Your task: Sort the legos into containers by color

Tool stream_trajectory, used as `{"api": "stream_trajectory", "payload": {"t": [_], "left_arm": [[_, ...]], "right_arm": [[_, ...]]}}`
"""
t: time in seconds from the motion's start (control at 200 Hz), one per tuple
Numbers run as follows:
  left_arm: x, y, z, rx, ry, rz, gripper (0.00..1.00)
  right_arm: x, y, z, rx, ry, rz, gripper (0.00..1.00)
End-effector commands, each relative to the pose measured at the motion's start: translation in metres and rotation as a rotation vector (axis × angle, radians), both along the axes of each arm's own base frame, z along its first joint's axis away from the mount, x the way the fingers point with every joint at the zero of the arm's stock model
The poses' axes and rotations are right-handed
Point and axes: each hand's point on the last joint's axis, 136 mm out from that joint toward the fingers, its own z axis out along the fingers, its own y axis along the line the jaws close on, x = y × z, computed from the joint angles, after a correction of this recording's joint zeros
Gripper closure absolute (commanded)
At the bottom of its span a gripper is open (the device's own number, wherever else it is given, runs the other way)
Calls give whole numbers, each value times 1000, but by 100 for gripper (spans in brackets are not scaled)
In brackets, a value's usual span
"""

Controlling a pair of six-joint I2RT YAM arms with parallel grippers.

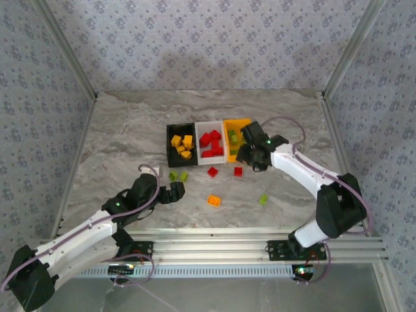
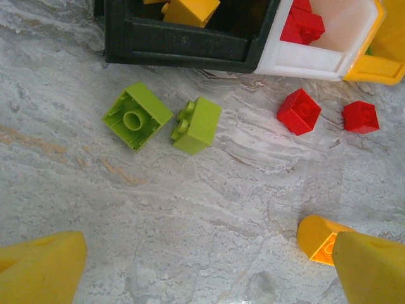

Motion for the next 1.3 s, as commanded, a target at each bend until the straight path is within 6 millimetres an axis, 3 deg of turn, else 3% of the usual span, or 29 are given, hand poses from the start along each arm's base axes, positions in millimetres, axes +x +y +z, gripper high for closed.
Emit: {"api": "stream_trajectory", "payload": {"t": [0.0, 0.085, 0.18, 0.445, 0.535, 0.66, 0.815, 0.954, 1.134, 1.294], "left_arm": [[3, 0, 1, -20, -18, 23, 0], [4, 1, -3, -13, -13, 29, 0], [4, 3, -6, -4, -7, 34, 0], [4, 4, -13, 1, 8, 43, 0], [4, 4, -14, 2, 11, 47, 0], [4, 3, -14, 2, 15, 44, 0], [6, 4, -15, 10, 12, 49, 0], [6, 2, -15, 9, 16, 46, 0], [6, 0, -15, 8, 19, 40, 0], [5, 1, -14, 8, 24, 40, 0]], "right_arm": [[-61, -24, -35, -22, 185, -62, 33], [-89, -37, -47, -43, 225, -81, 33], [-106, -45, -55, -70, 232, -96, 33], [-112, -37, -85, -56, 268, -80, 36], [-111, -35, -91, -64, 278, -75, 42], [-109, -34, -90, -80, 267, -50, 64], [-102, -23, -73, -86, 210, 19, 76], [-84, 2, -39, -42, 103, 99, 81], [-33, 36, 18, 0, -63, 150, 81], [17, 47, 42, -11, -162, 127, 80]]}}
